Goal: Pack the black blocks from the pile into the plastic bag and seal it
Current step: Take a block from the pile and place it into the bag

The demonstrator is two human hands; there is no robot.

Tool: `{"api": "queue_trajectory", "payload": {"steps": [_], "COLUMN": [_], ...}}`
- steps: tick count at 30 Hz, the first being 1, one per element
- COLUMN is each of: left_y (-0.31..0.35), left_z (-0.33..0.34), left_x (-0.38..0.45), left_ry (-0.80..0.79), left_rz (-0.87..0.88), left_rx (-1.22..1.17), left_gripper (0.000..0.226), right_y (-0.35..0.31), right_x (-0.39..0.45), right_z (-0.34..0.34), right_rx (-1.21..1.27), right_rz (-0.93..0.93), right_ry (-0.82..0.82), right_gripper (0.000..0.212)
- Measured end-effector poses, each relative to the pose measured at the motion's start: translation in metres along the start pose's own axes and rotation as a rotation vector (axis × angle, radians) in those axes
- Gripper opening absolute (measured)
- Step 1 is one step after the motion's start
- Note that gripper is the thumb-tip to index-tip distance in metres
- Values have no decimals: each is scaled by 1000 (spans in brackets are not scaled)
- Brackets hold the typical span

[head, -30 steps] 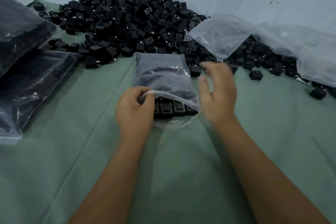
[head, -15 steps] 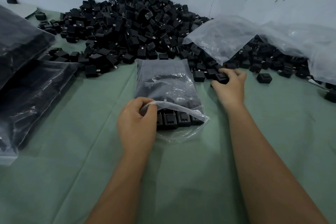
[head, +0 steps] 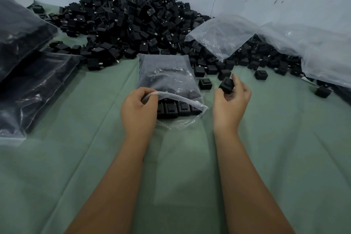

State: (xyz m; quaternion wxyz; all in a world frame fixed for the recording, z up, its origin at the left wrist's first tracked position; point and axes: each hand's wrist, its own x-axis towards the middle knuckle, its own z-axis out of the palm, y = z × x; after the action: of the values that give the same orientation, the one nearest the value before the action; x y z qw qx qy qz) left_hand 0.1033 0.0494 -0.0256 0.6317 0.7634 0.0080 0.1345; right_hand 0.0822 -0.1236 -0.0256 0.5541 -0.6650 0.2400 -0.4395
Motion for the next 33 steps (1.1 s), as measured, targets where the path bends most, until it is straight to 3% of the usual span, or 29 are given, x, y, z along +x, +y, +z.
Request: {"api": "queue_trajectory", "payload": {"steps": [3,8,11,13,16,24,29,33], "left_y": [1,4,4,4,4,1,0,2], "left_z": [-3,-6,-6,-6,-5,-3,-4,-5], "left_x": [-4,-6,-6,-7,-7,-4,-4,-7], "left_ry": [-13,-32,-33,-33,-38,-69,-32,23], "left_rz": [15,51,28,22,38,97,126,237], "left_rx": [-22,-54,-70,-89,-87,27,17,12], "left_gripper": [13,12,13,14,13,14,13,18], "right_y": [-13,-27,-27,-25,-23,-24,-25,-23], "right_x": [-31,-80,-92,-90,-85,-82,-85,-86], "right_z": [-2,1,4,8,12,12,11,13], "right_rx": [-8,-39,-275,-405,-387,-408,-489,-688], "right_rz": [-145,-231,-352,-375,-279,-397,-465,-570], "right_ry": [-42,-324,-426,-439,-445,-448,-512,-634], "right_gripper": [47,26,29,30,20,13,19,42]}}
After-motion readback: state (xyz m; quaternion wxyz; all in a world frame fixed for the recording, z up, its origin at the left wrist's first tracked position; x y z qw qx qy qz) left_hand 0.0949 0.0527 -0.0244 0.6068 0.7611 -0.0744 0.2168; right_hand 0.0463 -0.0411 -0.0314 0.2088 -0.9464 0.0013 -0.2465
